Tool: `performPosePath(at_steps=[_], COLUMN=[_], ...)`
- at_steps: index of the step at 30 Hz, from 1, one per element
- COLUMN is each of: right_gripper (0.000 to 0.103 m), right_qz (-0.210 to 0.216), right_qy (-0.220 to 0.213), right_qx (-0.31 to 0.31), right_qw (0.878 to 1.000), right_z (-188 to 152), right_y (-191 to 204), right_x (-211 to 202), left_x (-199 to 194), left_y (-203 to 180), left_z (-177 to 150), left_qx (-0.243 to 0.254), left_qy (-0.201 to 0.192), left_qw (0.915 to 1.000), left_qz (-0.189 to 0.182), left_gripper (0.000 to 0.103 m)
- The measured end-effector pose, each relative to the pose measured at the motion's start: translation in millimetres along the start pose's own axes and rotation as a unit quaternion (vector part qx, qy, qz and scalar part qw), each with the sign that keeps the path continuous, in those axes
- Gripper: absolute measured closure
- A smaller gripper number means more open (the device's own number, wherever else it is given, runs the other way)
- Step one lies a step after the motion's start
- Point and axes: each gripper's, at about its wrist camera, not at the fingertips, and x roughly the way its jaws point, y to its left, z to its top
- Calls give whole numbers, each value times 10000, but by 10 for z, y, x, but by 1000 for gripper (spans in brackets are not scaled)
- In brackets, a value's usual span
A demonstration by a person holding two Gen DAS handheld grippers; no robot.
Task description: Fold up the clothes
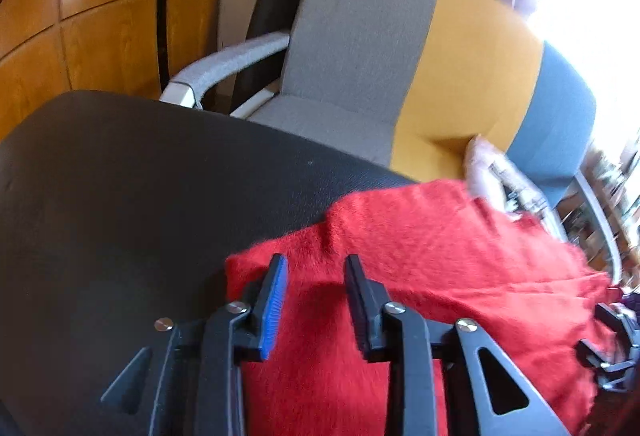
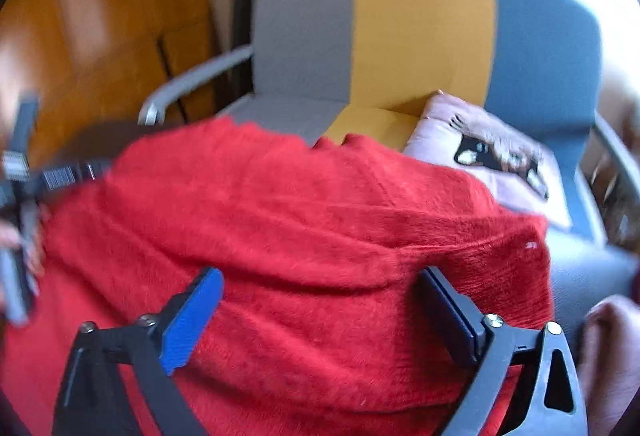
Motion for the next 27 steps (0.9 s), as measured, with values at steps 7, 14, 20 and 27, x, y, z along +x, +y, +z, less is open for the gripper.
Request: performPosePath(at_steps=[7,14,20,27], right_gripper=[0,0,0,0], right_qz=[306,528,515,837], right_qy=[-38,493,607,647], right_qx=[190,668,785,1036], right_qw=[9993,9951,9937,9890], right_z=[-482,-1341,-1721,-1992], right_y=[128,278,394,289], right_x=[-686,-1074,-1411,-1873], left_x=[-702,-1273,-1699,-2063], left_y=[157,313,450,829], left_z=[-729,-1662,-2076,-2330], left_qx=[381,306,277,-105], left_qy=[245,461,268,320], left_qw=[9987,9980,9983,9965], left_qz=[-253,-305,-439,-769], left_gripper=[64,63,63,62])
